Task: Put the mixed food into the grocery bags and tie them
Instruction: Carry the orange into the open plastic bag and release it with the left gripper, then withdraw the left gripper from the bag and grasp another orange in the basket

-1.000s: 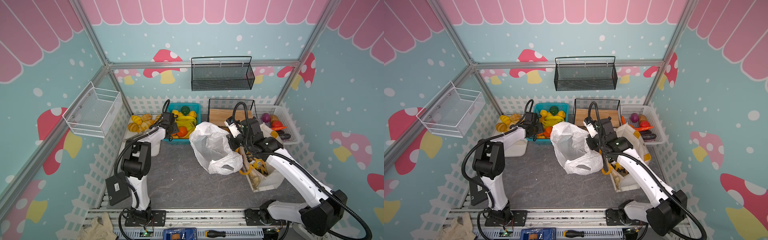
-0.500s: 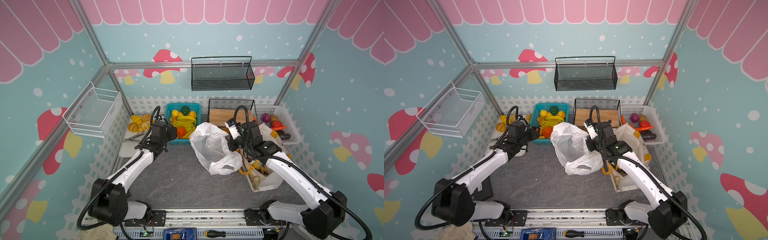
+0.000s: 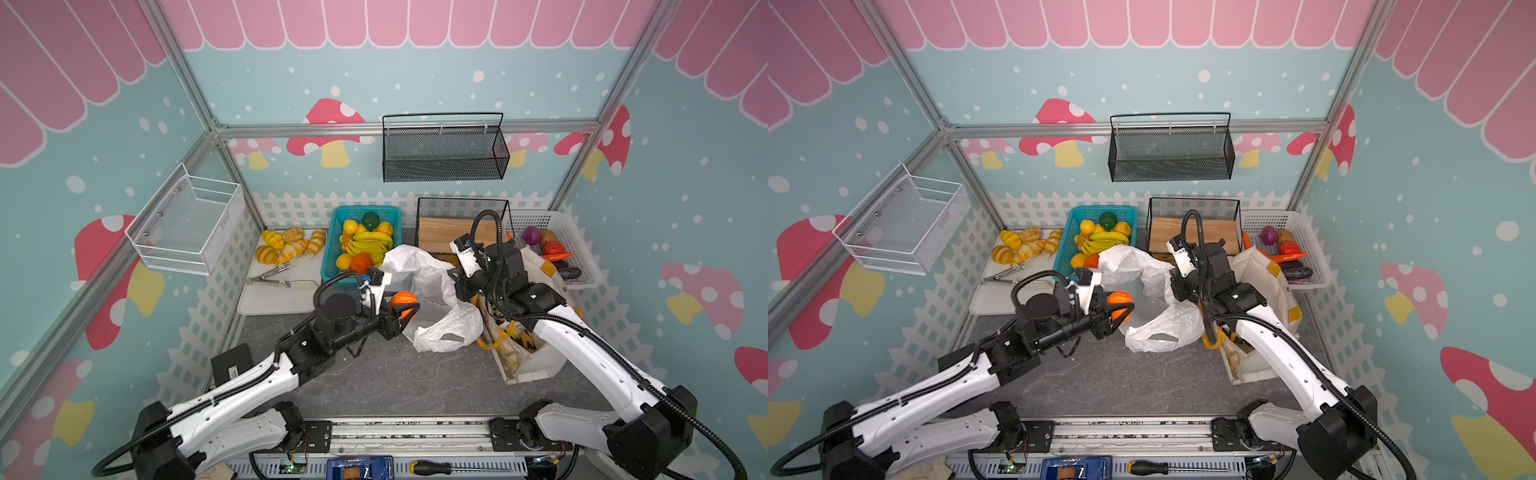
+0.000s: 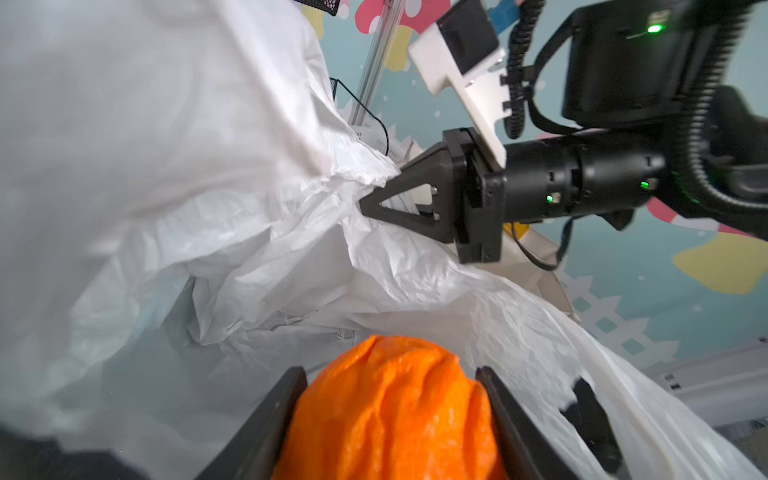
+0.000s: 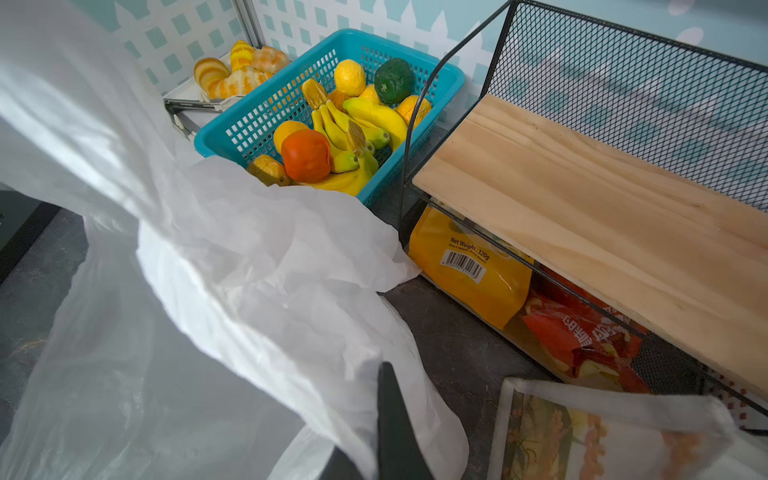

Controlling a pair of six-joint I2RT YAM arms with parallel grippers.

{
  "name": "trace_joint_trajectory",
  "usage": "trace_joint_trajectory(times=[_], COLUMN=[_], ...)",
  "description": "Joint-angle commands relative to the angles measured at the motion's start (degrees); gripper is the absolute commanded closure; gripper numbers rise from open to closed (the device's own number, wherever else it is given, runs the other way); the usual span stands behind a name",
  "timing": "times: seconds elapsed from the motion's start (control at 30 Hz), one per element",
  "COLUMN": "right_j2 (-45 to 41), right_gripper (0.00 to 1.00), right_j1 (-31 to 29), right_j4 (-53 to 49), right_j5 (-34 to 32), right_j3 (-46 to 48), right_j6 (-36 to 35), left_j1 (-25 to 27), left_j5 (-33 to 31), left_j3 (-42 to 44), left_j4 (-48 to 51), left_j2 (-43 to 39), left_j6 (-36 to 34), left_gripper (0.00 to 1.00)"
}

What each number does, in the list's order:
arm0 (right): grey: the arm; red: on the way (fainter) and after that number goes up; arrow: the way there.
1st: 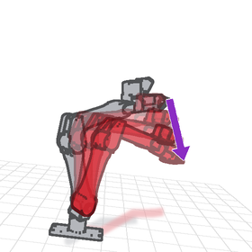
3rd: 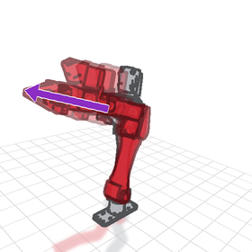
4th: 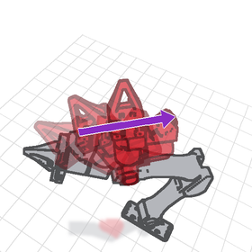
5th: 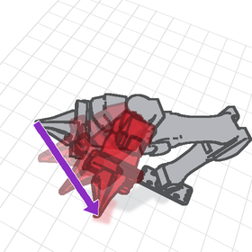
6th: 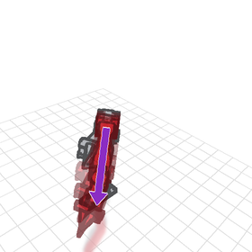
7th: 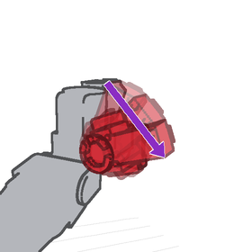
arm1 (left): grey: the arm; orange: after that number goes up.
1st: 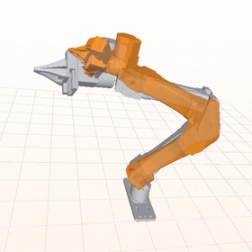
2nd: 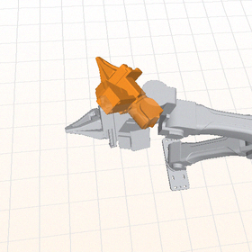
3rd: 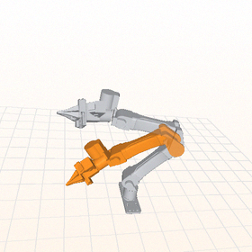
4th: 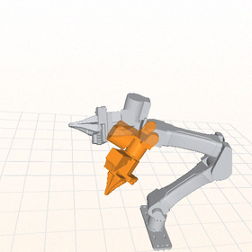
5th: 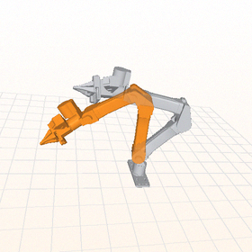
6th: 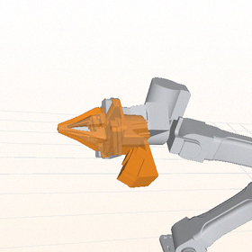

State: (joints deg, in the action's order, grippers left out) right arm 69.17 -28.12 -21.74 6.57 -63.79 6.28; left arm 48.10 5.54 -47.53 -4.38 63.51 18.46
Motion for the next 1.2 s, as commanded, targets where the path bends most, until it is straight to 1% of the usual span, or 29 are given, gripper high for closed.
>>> trace_joint_trajectory(times=[0.0, 0.13, 0.23, 0.37, 0.43, 0.57, 0.67, 0.73, 0.77, 0.87, 0.9, 0.97, 1.07, 1.1, 1.17], right_j2=[-2.51, -3.27, -2.82, -2.22, -2.07, -1.81, -1.17, -0.65, -0.39, 0.16, 0.30, 0.59, 0.83, 0.88, 0.79], right_gripper=[1.00, 1.00, 1.00, 1.00, 1.00, 1.00, 1.00, 1.00, 1.00, 1.00, 1.00, 1.00, 1.00, 1.00, 1.00], right_j1=[0.24, 0.26, 0.31, 0.27, 0.26, 0.26, 0.36, 0.48, 0.66, 1.34, 1.61, 2.04, 2.39, 2.50, 2.72], right_j4=[0.84, 0.62, 0.51, 0.52, 0.42, 0.43, 0.38, 0.06, -0.03, -0.34, -0.26, -0.24, -0.24, -0.29, -0.24], right_j5=[-0.18, -1.65, -1.58, -2.84, -3.89, -5.48, -5.81, -6.52, -6.92, -7.88, -7.77, -7.62, -7.23, -7.22, -7.19], right_j3=[1.01, 1.12, 0.77, 0.79, 0.77, 0.77, 0.77, 0.69, 0.63, 0.64, 0.60, 0.48, 0.11, 0.07, 0.08], right_j6=[0.27, 0.24, 0.09, -0.46, -0.74, -1.17, -1.23, -1.29, -1.36, -1.28, -1.34, -1.34, -1.68, -1.77, -1.99], left_j1=[0.18, 0.16, -0.10, -0.37, -0.42, -0.46, -0.55, -0.74, -1.04, -3.30, -3.78, -4.52, -9.48, -11.88, -17.24], left_j5=[-5.88, -9.20, -10.86, -8.76, -8.11, -6.15, -3.73, -0.82, 1.21, 11.80, 13.51, 13.66, 14.49, 12.68, 5.77], left_j3=[-4.83, -5.04, -4.20, -4.31, -4.18, -3.89, -3.46, -2.77, -2.16, 1.55, 3.13, 5.82, 9.98, 11.09, 11.06], left_j4=[4.25, 6.78, 7.11, 8.05, 8.79, 9.97, 10.82, 12.13, 12.76, 13.21, 12.38, 9.64, 2.82, 0.64, 0.12], left_j2=[7.90, 14.74, 16.57, 15.57, 14.15, 11.03, 7.95, 4.64, 2.92, -4.08, -6.64, -10.61, -15.08, -16.03, -15.83], left_j6=[-6.71, -13.33, -15.86, -15.62, -15.49, -14.89, -13.93, -13.60, -13.33, -12.37, -11.90, -10.01, -4.50, -1.72, 3.86], left_gripper=[0.53, 0.44, 0.39, 0.30, 0.23, 0.15, 0.13, 0.13, 0.14, 0.14, 0.15, 0.15, 0.17, 0.17, 0.17])
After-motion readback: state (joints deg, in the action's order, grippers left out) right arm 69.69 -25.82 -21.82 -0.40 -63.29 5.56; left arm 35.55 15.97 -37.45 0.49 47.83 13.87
